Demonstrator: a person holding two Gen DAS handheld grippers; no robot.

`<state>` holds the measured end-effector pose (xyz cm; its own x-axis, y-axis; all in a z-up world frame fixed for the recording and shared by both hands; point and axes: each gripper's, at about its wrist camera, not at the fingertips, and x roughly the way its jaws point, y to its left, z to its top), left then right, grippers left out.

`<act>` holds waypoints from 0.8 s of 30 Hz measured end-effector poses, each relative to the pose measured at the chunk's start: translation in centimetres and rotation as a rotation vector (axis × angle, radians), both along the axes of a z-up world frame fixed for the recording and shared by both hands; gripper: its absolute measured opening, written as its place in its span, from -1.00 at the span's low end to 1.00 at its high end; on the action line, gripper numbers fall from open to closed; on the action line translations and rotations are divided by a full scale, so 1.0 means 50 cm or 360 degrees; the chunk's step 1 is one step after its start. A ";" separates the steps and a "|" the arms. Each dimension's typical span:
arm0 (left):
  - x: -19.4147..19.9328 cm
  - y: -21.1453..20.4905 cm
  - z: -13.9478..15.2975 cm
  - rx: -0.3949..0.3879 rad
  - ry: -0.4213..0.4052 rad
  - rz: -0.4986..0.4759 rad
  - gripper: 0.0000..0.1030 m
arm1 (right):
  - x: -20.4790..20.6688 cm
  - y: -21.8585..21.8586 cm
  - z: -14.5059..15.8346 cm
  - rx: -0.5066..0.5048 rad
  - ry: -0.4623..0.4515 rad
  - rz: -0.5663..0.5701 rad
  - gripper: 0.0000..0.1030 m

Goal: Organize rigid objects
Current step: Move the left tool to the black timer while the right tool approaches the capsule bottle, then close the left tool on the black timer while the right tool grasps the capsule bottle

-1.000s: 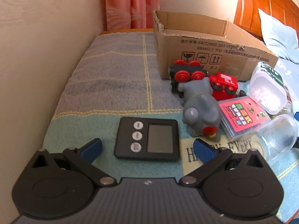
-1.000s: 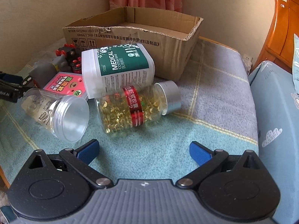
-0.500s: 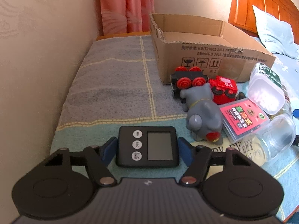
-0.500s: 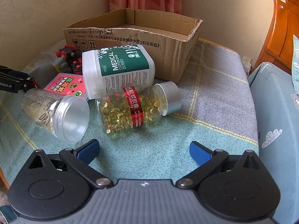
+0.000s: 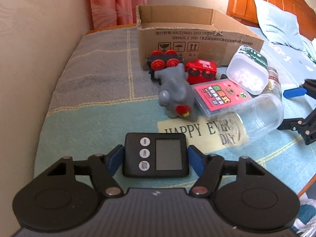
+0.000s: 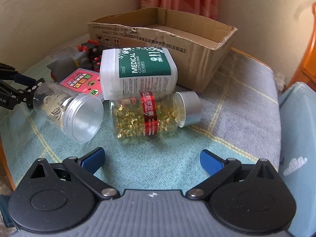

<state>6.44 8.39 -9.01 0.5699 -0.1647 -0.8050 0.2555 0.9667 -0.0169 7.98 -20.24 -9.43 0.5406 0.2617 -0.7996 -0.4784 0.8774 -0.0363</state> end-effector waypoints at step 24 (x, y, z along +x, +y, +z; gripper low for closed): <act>0.014 -0.022 -0.011 0.0019 0.0023 0.0032 0.92 | 0.103 0.042 0.000 -0.0052 0.0004 0.0221 1.00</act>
<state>7.13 7.30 -9.55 0.5615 -0.1439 -0.8149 0.2360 0.9717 -0.0090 13.12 -18.17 -9.45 0.4989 0.3075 -0.8103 -0.5955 0.8009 -0.0627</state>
